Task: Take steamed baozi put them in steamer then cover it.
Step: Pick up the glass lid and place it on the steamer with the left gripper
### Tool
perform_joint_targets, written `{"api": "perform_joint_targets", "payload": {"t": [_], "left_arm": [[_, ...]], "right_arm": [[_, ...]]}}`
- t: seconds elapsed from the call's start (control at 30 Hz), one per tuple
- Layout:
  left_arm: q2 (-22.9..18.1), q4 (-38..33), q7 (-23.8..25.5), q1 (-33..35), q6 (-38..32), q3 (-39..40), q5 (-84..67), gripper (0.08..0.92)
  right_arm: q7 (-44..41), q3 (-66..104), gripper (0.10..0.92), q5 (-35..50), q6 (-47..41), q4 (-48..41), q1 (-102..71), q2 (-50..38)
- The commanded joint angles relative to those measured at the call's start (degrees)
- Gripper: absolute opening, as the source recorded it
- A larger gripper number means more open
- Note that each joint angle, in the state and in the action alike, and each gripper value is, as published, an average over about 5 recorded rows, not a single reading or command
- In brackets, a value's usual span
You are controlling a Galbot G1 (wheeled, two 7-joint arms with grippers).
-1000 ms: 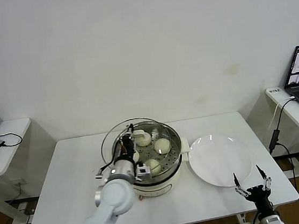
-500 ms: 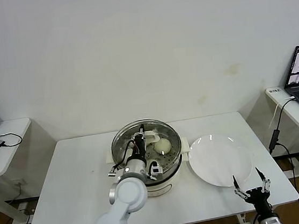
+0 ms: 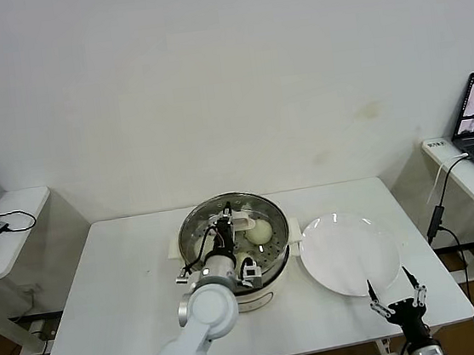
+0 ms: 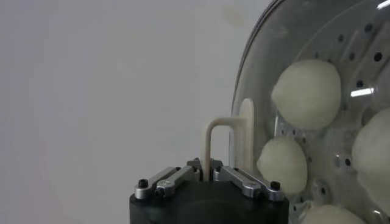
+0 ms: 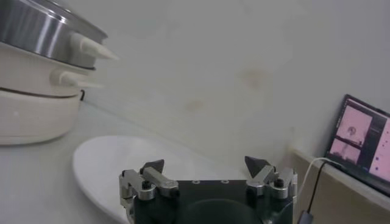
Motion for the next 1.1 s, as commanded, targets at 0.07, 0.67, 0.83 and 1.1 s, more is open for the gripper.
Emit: {"api": "perform_joint_targets", "payload": {"t": [0.07,0.67,0.83,1.1], "left_arm": [[-0.94,0.26,-1.59,0.25,0.06,-0.27,-1.05,0.156],[4.61,-12.42,-3.98,9.92,-0.03,-3.47,-4.27,0.65],[6.13,-20.26,-7.14,17.01,-1.18,-5.54,-7.74,0.786],[4.83,-31.78,-25.7,33.84,-9.25,-14.35,-32.85,0.823]], "right_arm": [[-0.11,-0.21,0.823,-0.09,0.15,0.04,-0.15,-0.12],[-0.23,-0.52,0.823,-0.25,0.14,0.22,-0.5,-0.32],[-0.25,-0.52,0.823,-0.06,0.13,0.03,-0.5,-0.78],[-0.34,-0.64,0.823,1.52,0.39,-0.04,-0.8,-2.53]]}}
